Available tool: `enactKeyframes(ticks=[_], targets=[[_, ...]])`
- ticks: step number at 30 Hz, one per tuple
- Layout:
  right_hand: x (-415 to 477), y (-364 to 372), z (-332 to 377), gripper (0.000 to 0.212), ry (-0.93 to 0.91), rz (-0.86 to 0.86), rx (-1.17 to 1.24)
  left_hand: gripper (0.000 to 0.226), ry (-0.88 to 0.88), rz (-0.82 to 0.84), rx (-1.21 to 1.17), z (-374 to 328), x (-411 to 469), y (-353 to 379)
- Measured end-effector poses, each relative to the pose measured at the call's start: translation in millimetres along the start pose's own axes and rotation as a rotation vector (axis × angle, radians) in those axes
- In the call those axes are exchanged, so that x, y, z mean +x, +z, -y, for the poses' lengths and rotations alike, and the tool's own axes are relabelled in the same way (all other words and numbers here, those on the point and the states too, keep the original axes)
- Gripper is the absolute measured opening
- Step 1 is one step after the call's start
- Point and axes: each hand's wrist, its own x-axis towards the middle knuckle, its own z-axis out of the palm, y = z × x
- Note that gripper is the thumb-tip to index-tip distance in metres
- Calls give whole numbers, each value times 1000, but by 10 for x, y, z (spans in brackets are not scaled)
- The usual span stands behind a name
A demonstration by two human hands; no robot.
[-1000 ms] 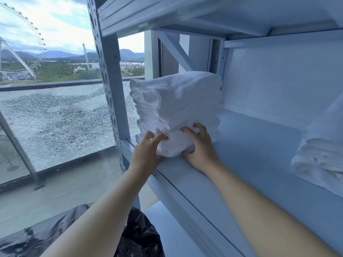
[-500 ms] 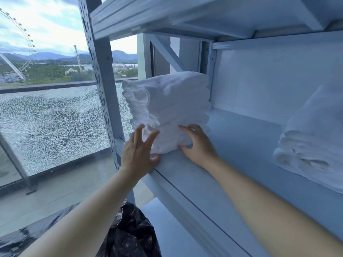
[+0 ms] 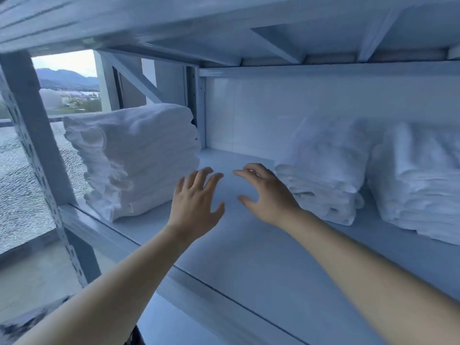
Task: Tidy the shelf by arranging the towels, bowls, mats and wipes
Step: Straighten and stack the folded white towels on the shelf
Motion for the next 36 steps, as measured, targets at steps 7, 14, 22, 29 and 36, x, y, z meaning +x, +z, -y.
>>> enactKeyframes(ticks=[7,14,22,29,36], targets=[[-468,-512,-523,55,107,-70,-149,62,139,49,-110,-755,348,301],[-820,-920,-1007,62,123,-209,-340,79,183,53,-200,-1423,713,532],[-1061,-1005,-1394,79,280,-69,-212,108,172,109,-82,-1751,875,840],[-1113,-842,-1449,88,234,-64,-83,102,202,-87,-207,-1714,618,1050],[-1174,-830,-1419,88,221,-75,21,73,231,-34,-273,-1625,584,920]])
